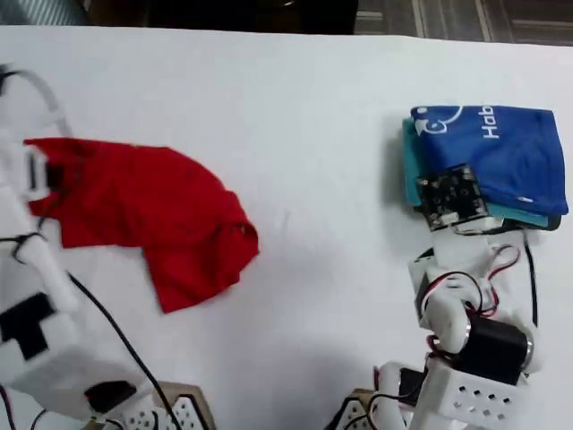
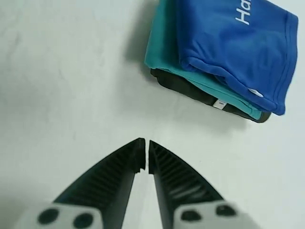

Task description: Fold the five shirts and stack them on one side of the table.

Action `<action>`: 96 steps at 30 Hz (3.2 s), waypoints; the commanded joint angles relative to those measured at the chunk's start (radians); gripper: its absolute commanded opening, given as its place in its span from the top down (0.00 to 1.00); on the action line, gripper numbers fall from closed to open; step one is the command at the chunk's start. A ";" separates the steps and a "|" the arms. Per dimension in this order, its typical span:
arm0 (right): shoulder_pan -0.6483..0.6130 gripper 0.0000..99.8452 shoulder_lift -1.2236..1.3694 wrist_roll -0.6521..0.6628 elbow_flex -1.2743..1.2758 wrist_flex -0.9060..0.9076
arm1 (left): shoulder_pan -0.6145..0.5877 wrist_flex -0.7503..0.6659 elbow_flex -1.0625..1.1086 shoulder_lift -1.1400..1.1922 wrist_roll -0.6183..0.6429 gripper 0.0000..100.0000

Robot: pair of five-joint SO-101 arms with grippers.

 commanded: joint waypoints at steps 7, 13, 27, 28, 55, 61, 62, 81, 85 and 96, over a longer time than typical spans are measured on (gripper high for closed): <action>-0.159 0.98 -0.010 -0.003 0.052 0.007 | -0.091 -0.180 -0.002 0.203 -0.005 0.75; -0.424 0.95 0.033 -0.207 0.054 -0.156 | -0.130 -0.227 -0.042 0.215 0.118 0.75; -0.892 0.85 0.869 -0.255 -0.338 -0.443 | -0.391 -0.080 -0.202 0.218 0.183 0.75; -0.914 0.85 0.944 -0.275 -0.382 -0.456 | -0.402 -0.064 -0.202 0.218 0.183 0.75; -0.707 0.98 1.840 -0.299 -1.333 0.027 | -0.371 0.008 -0.248 0.219 0.183 0.75; -0.544 0.98 1.840 -0.288 -1.501 0.148 | -0.336 0.008 -0.246 0.219 0.183 0.75; -0.539 0.98 1.840 -0.276 -1.511 0.162 | -0.330 0.008 -0.246 0.219 0.183 0.75; -0.958 0.67 2.006 -0.242 -1.527 0.085 | -0.313 0.071 -0.249 0.218 0.183 0.75; -0.947 0.74 2.083 -0.235 -1.527 0.058 | -0.313 0.071 -0.248 0.218 0.183 0.75; -0.677 0.98 1.983 -0.287 -1.798 0.191 | -0.307 0.064 -0.248 0.219 0.183 0.75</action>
